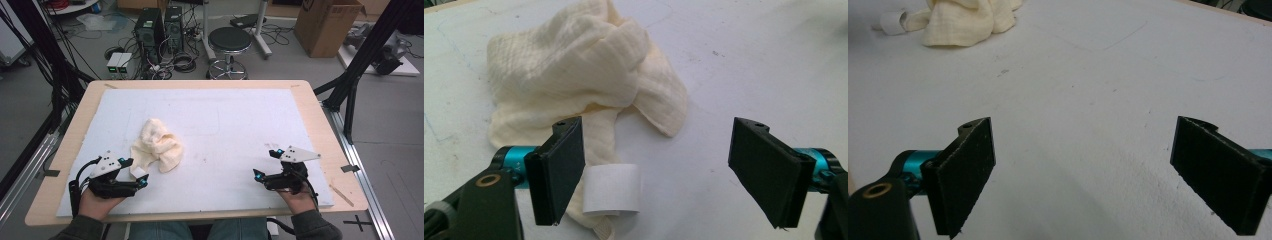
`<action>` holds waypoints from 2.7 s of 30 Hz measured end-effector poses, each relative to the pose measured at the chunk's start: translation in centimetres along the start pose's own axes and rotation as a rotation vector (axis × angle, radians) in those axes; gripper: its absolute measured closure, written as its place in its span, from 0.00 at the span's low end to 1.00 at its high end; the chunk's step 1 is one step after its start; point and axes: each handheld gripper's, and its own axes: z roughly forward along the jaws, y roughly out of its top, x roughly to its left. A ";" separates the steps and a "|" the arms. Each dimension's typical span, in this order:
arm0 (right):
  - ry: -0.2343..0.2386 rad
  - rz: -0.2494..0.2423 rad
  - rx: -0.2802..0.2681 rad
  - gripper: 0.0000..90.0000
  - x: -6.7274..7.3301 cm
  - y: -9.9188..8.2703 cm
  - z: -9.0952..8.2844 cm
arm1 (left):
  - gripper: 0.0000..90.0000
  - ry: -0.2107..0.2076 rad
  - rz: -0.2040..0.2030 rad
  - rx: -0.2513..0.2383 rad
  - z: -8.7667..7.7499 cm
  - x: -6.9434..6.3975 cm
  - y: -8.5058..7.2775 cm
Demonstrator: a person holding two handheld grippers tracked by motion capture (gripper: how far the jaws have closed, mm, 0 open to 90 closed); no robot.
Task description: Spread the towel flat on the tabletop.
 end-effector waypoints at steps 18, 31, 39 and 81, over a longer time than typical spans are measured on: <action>0.002 0.000 -0.007 0.11 0.0 -0.1 0.0 | 0.26 -0.006 -0.005 0.000 0.0 0.1 -0.1; -0.003 -0.002 -0.007 0.11 0.1 -0.1 -0.3 | 0.27 -0.009 -0.006 0.002 -0.2 0.3 0.0; -0.007 -0.004 -0.016 0.11 0.1 0.0 -0.3 | 0.30 -0.015 0.004 0.006 -0.2 0.2 0.2; 0.004 -0.009 -0.041 0.11 -0.5 0.5 0.0 | 0.35 -0.044 -0.039 0.045 5.9 3.0 6.8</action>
